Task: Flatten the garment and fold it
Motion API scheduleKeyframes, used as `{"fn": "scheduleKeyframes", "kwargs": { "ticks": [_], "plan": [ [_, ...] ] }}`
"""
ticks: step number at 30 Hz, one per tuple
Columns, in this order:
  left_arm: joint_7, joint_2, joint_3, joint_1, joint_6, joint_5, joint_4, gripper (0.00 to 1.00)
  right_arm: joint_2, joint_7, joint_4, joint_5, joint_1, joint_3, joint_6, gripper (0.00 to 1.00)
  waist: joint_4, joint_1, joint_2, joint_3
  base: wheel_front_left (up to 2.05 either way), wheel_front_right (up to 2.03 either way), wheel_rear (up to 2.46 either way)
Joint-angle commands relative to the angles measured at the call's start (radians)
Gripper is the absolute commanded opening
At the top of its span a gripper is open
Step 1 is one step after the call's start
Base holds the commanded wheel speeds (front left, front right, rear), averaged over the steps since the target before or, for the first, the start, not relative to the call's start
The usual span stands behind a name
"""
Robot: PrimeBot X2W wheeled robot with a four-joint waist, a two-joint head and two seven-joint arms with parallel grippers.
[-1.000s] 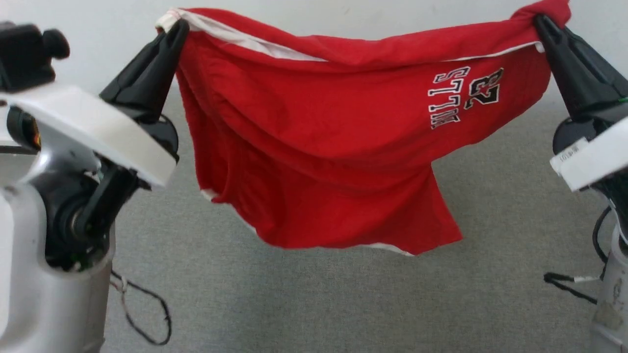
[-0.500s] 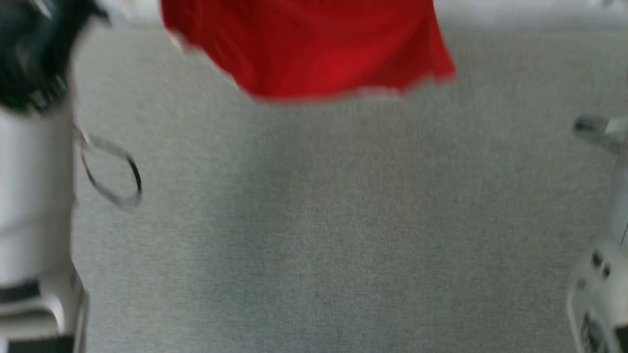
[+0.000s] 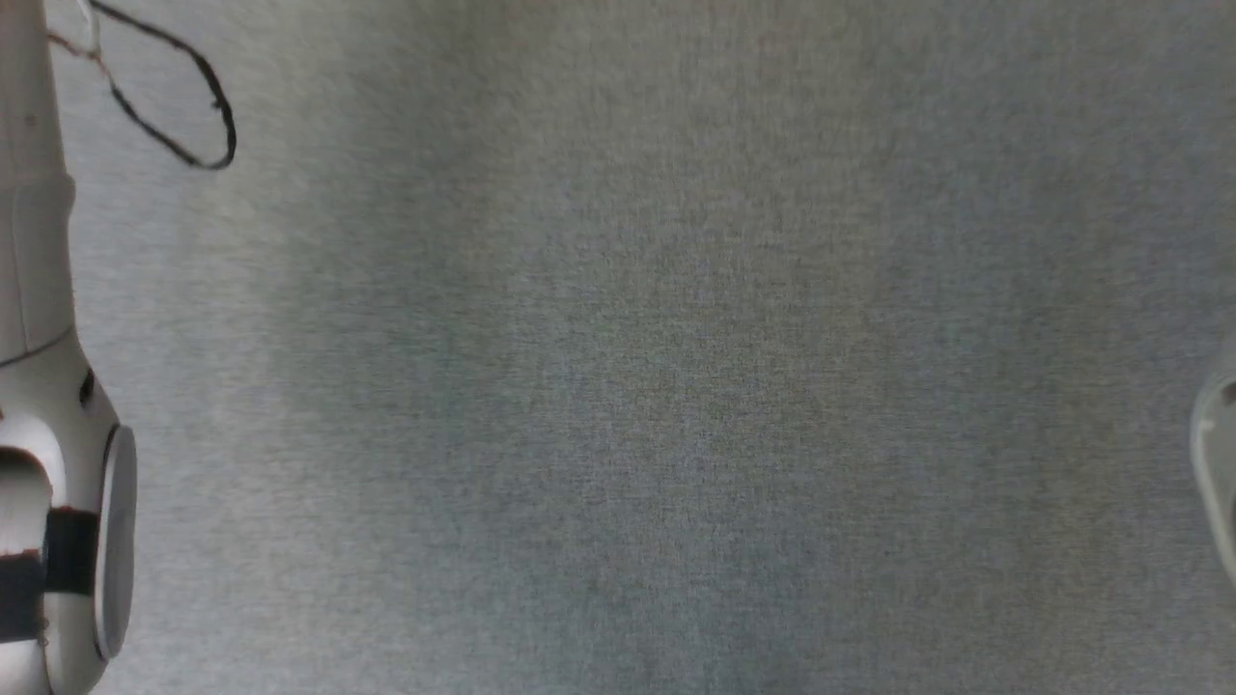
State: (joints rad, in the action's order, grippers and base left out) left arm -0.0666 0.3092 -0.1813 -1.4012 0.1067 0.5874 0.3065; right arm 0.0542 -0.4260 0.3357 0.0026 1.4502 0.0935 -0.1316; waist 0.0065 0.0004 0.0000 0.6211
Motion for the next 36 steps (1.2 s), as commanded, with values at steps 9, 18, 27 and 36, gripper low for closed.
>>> {"fn": "scheduleKeyframes", "kwargs": {
  "ticks": [9,18,27,36],
  "plan": [
    [0.179,0.035,-0.060,0.012,0.023,0.055,0.079,0.00,0.015,0.105,0.075,-0.012,0.025,-0.028,0.001,0.00,-0.031,-0.0004,0.0000,0.186,0.00,0.00,0.00],
    [0.206,0.077,-0.162,0.171,0.024,0.177,0.031,0.00,0.048,0.137,-0.025,0.128,-0.184,-0.106,0.001,0.00,-0.009,-0.0004,0.0000,0.109,0.00,0.00,0.00],
    [0.195,0.125,-0.228,0.585,-0.003,0.255,-0.225,0.00,0.046,0.060,-0.427,0.269,-0.729,-0.072,0.001,0.00,-0.003,-0.0004,0.0000,-0.050,0.00,0.00,0.00],
    [0.170,0.169,-0.306,1.007,-0.116,0.265,-0.422,0.00,0.012,0.021,-0.638,0.299,-1.177,-0.002,0.001,0.00,0.013,-0.0004,0.0000,-0.187,0.00,0.00,0.00]
  ]
}}
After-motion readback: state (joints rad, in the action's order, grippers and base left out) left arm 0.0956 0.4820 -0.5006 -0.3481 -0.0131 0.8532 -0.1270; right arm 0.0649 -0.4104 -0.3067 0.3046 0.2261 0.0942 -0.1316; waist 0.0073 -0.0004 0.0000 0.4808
